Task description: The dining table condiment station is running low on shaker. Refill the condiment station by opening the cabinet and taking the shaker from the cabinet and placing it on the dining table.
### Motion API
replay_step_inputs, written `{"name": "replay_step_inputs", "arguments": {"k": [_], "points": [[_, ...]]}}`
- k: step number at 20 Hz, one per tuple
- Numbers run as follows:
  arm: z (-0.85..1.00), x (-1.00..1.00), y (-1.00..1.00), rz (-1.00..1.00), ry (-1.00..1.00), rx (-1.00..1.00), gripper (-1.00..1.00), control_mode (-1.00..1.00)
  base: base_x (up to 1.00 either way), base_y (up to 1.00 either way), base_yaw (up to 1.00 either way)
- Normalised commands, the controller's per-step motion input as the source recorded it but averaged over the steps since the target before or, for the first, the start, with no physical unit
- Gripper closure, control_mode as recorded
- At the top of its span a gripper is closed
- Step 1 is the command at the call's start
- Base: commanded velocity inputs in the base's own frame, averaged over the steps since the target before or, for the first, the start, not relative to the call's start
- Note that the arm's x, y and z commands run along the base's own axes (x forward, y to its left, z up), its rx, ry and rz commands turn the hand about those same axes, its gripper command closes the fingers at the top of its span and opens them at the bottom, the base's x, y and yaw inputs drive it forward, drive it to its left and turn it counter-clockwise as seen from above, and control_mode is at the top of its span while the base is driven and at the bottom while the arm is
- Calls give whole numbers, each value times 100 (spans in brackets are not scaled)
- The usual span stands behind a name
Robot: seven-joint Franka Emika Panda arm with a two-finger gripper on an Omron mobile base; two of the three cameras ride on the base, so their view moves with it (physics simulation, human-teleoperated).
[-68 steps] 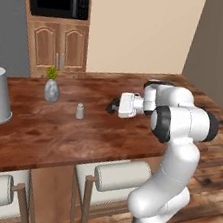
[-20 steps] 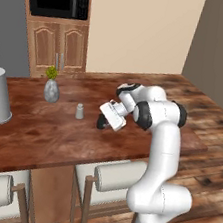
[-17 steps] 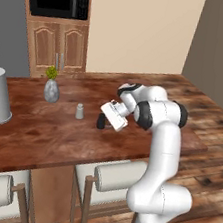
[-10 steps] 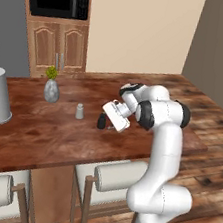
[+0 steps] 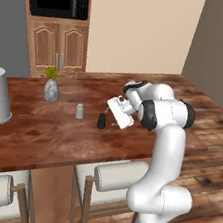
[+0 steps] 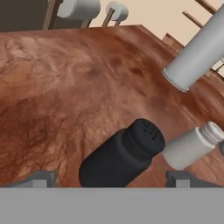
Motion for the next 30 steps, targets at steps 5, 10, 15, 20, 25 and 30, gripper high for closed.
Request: {"name": "replay_step_inputs", "arguments": {"k": [5, 10, 15, 20, 25, 30], "points": [[38, 2, -10, 0, -27, -2, -100, -100, 0, 0, 0], [70, -39, 0, 0, -32, -7, -100, -100, 0, 0, 0], [95, -65, 0, -1, -25, -5, -100, -100, 0, 0, 0], [89, -87, -3, -3, -8, 0, -100, -100, 0, 0, 0], [76, -99, 0, -4, 0, 0, -100, -100, 0, 0, 0], [72, -90, 0, -7, 0, 0, -100, -100, 0, 0, 0]]}}
